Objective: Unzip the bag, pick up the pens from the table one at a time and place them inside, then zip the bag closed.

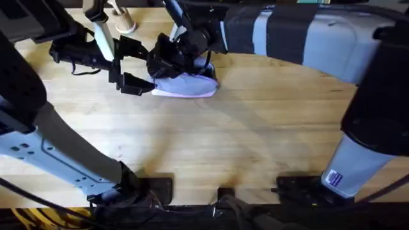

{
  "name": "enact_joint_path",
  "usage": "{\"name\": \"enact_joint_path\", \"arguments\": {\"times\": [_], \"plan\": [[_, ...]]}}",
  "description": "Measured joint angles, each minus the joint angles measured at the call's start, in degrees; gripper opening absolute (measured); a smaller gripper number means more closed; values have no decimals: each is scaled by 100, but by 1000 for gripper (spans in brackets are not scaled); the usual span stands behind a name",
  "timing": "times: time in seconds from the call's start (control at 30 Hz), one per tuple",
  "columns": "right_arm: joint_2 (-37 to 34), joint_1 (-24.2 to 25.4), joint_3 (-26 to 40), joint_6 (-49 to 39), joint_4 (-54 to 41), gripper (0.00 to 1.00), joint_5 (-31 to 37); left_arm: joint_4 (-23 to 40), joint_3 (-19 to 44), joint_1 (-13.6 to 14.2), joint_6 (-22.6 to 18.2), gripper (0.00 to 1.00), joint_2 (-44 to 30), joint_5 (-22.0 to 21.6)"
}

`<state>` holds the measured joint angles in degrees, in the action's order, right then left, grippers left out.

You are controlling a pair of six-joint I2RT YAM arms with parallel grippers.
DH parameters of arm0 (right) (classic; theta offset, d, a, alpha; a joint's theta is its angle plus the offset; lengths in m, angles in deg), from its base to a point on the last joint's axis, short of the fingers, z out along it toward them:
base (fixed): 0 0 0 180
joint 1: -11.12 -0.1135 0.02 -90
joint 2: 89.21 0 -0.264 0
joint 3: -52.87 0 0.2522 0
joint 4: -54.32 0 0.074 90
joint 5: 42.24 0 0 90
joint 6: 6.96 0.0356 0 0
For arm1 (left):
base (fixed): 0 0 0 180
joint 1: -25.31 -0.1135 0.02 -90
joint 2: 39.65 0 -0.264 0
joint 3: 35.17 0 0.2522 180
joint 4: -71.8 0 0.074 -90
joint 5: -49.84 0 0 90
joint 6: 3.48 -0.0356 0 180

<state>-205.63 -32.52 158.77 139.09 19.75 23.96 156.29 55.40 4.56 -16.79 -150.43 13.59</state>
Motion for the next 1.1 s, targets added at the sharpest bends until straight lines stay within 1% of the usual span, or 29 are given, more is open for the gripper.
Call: {"name": "enact_joint_path", "arguments": {"times": [0.03,0.07,0.1,0.13,0.37,0.6,0.7,0.8,0.87,0.97,1.1], "plan": [[2,0,-1,-62,-5,31,-11,-36,0,59,-2,920,0,10],[6,0,-2,-288,-24,31,-26,-126,0,216,5,849,0,30],[87,44,1,-769,-103,32,73,-231,-2,349,177,87,0,-130],[105,51,1,-811,-120,32,101,-249,-2,358,213,55,0,-112],[240,101,1,-1149,-306,32,442,-260,-2,371,267,45,0,-44],[671,399,1,-1644,-1209,32,970,-266,-2,430,282,43,0,192],[817,588,1,-1841,-1672,32,1132,-271,-2,497,282,43,0,224],[857,849,7,-1967,-2145,32,1356,-306,-2,504,282,43,0,167],[857,1085,7,-2019,-2441,32,1596,-345,-2,486,282,43,0,63],[857,1434,7,-2071,-2712,33,1910,-341,-2,471,298,43,0,19],[857,1684,17,-2184,-2836,33,1871,-306,-2,532,304,43,0,133]]}}
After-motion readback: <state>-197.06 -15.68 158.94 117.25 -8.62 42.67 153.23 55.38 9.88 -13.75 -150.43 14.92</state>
